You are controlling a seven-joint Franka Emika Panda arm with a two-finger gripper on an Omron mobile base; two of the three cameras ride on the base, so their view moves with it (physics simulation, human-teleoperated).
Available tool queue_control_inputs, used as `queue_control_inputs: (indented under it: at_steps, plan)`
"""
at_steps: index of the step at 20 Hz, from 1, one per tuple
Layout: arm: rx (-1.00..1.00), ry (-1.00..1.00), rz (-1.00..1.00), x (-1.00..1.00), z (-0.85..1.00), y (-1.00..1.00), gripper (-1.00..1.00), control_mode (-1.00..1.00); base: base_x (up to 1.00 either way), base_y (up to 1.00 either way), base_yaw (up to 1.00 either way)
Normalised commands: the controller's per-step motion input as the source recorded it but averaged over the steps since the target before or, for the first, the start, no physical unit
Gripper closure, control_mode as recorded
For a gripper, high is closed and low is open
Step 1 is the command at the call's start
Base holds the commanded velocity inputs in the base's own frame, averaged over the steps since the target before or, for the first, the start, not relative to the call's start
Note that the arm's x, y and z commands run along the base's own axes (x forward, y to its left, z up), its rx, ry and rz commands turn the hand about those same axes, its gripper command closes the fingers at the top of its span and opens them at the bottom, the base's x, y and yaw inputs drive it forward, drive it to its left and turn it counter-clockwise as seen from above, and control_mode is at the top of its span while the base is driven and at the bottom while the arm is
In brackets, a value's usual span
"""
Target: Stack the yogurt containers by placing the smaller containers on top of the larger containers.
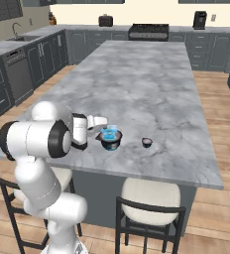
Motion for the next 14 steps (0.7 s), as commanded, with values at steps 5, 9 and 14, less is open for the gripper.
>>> queue_control_inputs:
  at_steps: [5,9,14]
  plan:
    - [0.00,-0.06,-0.01,0.24,-0.16,0.00,1.00,-1.00,0.00,0.00,0.00]
    - [0.00,-0.06,0.00,0.24,-0.18,0.00,1.00,-1.00,0.00,0.00,0.00]
    - [0.00,-0.01,-0.01,0.18,-0.08,0.00,-1.00,-1.00,0.00,0.00,0.00]
